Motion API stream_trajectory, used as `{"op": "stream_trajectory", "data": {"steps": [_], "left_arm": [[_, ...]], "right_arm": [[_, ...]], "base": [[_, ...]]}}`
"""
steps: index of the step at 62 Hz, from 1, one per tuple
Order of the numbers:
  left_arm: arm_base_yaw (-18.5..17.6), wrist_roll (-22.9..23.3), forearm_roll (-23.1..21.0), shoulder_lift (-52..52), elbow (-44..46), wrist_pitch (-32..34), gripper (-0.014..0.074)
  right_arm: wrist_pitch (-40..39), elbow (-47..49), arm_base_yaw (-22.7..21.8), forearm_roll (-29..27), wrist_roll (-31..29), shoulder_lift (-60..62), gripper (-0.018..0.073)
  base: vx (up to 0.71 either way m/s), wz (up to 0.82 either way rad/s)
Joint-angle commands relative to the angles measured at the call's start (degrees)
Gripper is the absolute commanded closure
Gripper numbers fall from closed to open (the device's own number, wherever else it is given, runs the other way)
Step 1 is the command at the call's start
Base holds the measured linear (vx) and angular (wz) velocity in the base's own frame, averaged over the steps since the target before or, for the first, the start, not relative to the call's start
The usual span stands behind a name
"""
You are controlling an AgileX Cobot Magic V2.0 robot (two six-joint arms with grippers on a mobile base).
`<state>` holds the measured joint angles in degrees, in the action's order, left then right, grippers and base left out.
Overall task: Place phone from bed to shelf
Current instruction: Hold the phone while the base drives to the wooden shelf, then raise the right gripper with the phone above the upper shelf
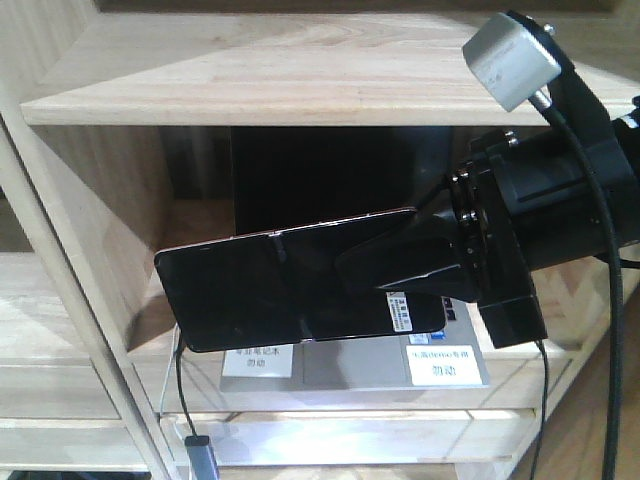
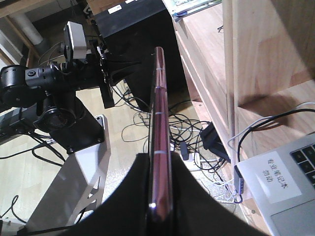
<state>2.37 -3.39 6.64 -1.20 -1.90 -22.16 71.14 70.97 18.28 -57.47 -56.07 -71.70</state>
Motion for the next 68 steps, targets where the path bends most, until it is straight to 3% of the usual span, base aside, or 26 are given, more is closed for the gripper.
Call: {"op": "stream_trajectory", "data": {"steps": [1,68], "left_arm": [[0.04,0.0,-0.09,-0.42,-0.26,4.2,0.0595],[0.04,0.0,-0.09,-0.42,-0.26,4.2,0.0595]], "right_arm": [[2.04,1.5,0.03,-4.5,-0.51,1.46,0.0561],[2.04,1.5,0.03,-4.68,-0.45,1.46,0.0561]], "base": [[0.06,0.03],[0.01,0.0]]}}
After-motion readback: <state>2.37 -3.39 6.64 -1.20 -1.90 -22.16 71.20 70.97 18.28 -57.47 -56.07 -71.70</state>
